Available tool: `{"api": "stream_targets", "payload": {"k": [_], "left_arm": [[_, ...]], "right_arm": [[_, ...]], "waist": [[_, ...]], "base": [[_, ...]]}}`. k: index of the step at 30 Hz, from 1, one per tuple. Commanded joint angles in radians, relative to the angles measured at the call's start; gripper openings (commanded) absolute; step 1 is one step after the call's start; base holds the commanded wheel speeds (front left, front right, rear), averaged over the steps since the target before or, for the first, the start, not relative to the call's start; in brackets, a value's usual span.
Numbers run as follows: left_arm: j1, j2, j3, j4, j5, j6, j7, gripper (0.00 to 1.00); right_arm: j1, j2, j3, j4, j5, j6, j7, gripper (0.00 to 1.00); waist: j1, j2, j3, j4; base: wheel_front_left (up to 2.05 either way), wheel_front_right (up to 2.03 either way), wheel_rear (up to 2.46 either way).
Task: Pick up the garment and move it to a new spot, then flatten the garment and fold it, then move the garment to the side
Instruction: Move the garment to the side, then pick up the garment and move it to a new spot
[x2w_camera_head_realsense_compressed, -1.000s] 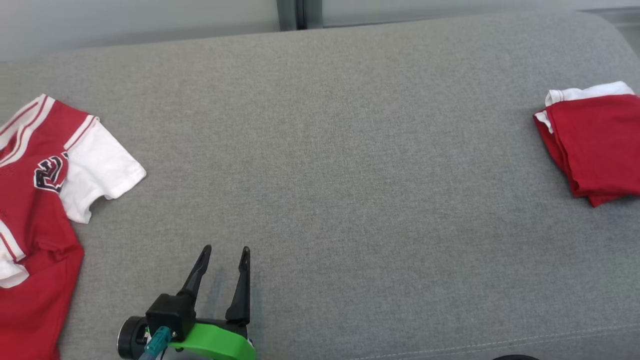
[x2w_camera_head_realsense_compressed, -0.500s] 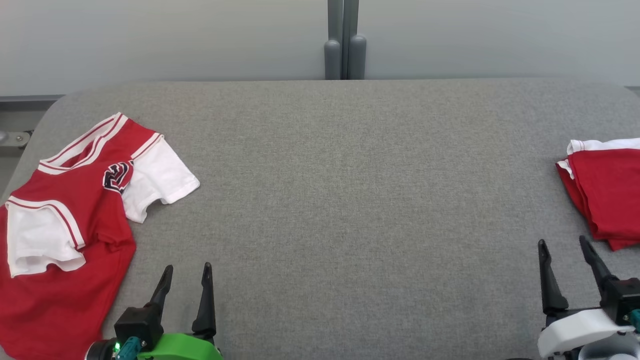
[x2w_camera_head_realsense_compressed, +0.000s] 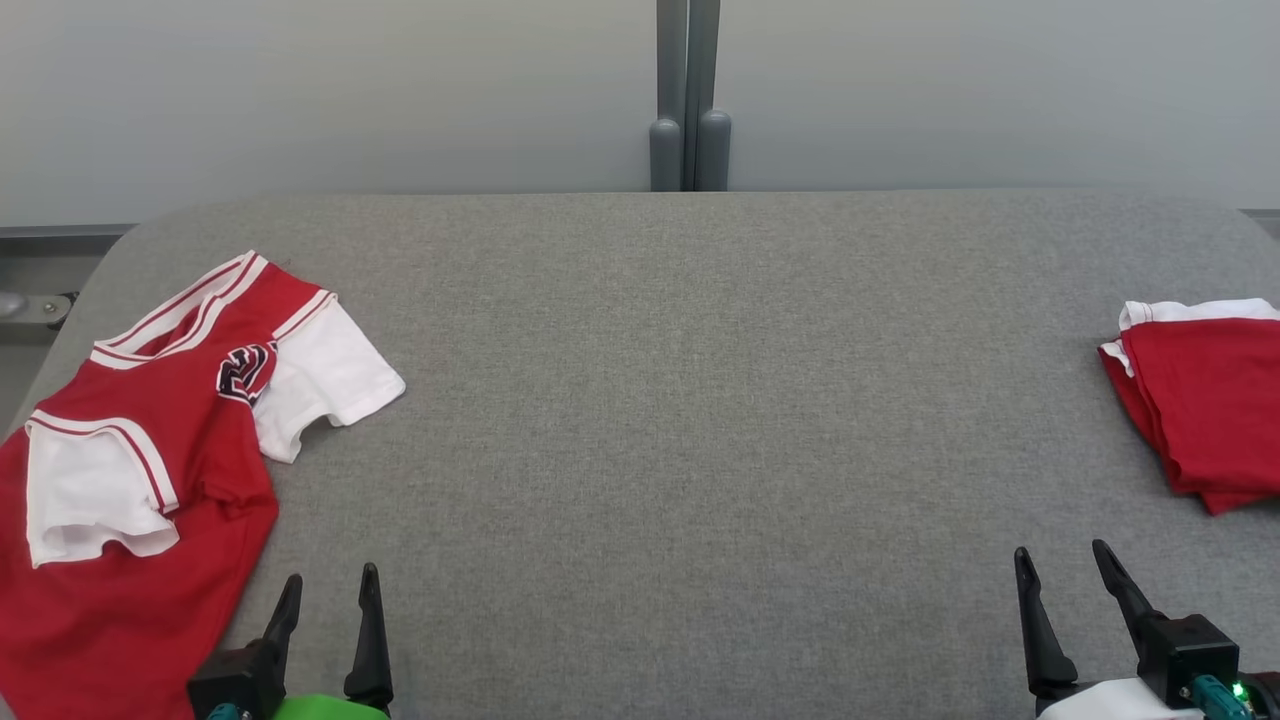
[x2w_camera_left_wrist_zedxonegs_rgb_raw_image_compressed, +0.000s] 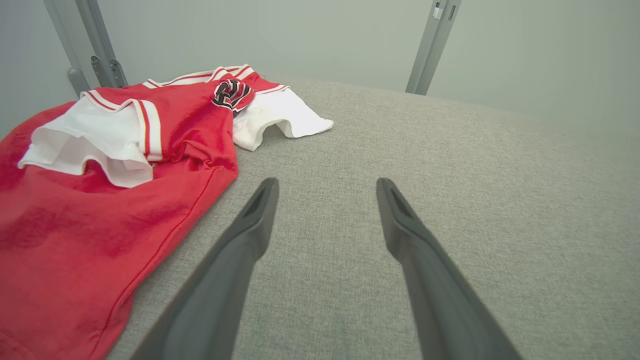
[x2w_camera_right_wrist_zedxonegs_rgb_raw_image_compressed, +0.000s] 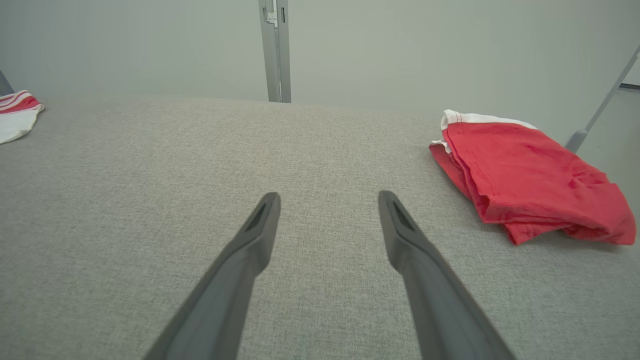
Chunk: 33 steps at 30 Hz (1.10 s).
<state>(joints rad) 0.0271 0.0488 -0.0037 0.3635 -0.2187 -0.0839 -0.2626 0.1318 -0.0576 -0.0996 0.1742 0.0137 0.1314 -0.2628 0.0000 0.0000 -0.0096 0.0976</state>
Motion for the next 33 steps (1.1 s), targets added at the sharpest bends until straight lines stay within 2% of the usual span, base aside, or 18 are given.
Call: {"api": "stream_targets", "payload": {"k": [1, 14, 19, 23, 30, 31, 33], "left_arm": [[0.013, 0.003, 0.0, -0.006, -0.006, -0.004, -0.003, 1.0], [0.012, 0.003, -0.015, -0.03, -0.011, -0.02, -0.003, 1.0], [0.006, 0.003, -0.022, -0.031, -0.01, -0.02, -0.003, 1.0], [-0.002, 0.003, -0.028, -0.039, -0.009, -0.016, -0.003, 1.0], [0.015, 0.004, -0.019, -0.045, 0.004, -0.011, -0.003, 1.0], [0.015, 0.004, -0.019, -0.045, 0.004, -0.011, -0.003, 1.0], [0.031, 0.004, -0.007, -0.044, 0.01, -0.009, -0.003, 1.0]], "right_arm": [[0.004, 0.001, 0.001, -0.003, -0.001, -0.001, -0.003, 1.0], [-0.012, 0.006, 0.0, 0.007, -0.005, -0.001, -0.003, 1.0], [-0.007, 0.006, 0.003, -0.003, -0.002, -0.001, -0.003, 1.0], [0.0, 0.006, 0.013, -0.006, 0.011, -0.001, -0.003, 1.0], [0.01, 0.006, 0.062, 0.001, 0.029, -0.001, -0.003, 1.0], [0.01, 0.006, 0.062, 0.001, 0.029, -0.001, -0.003, 1.0], [0.006, 0.006, 0.081, 0.005, 0.034, -0.001, -0.003, 1.0]], "waist": [[0.0, 0.0, -0.003, -0.004], [0.0, 0.0, -0.006, -0.009], [0.0, 0.0, -0.009, 0.017], [0.0, 0.0, -0.012, 0.082], [0.0, 0.0, -0.033, 0.286], [0.0, 0.0, -0.033, 0.286], [0.0, 0.0, -0.042, 0.347]], "base": [[0.0, 0.0, 0.0], [0.0, 0.0, 0.0], [0.0, 0.0, 0.0], [0.0, 0.0, 0.0], [0.0, 0.0, 0.0], [0.0, 0.0, 0.0], [0.0, 0.0, 0.0]]}}
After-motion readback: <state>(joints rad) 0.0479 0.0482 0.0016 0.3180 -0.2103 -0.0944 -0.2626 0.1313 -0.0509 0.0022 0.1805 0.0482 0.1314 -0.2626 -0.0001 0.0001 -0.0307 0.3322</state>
